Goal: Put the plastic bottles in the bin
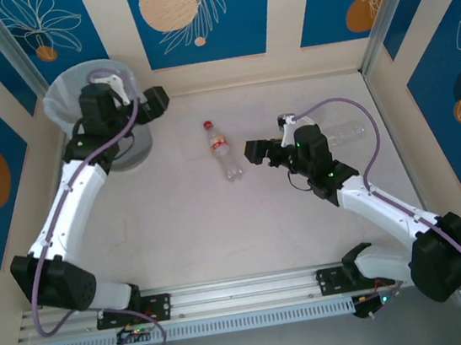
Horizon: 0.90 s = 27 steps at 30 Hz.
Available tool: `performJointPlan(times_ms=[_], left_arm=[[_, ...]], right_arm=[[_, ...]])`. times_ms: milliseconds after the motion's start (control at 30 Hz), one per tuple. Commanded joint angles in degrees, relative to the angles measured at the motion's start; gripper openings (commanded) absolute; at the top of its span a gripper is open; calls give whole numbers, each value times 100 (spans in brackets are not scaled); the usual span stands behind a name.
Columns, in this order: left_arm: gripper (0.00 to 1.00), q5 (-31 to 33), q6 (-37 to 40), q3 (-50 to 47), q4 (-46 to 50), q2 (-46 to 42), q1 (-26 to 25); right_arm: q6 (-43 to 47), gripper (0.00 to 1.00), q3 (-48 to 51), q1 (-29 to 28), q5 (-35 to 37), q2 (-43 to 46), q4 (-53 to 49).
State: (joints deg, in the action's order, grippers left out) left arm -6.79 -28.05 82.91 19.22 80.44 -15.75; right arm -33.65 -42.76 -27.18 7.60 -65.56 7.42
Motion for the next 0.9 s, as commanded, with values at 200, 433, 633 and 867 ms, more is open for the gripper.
performJointPlan(times_ms=[200,433,633,867], left_arm=[[99,1464,-425,-662,776,148,-961],[99,2111,-803,-600,1248,839,-1650],[99,2246,-975,6,1619,1745,-2090],[99,2217,-1048,673,1856,2656,-2362]], right_arm=[[-581,100,48,594,92,-49,-333],[105,97,69,709,-635,-66,-283],[1109,97,-227,620,-900,-181,-870],[1021,97,-266,616,-686,-244,-995]])
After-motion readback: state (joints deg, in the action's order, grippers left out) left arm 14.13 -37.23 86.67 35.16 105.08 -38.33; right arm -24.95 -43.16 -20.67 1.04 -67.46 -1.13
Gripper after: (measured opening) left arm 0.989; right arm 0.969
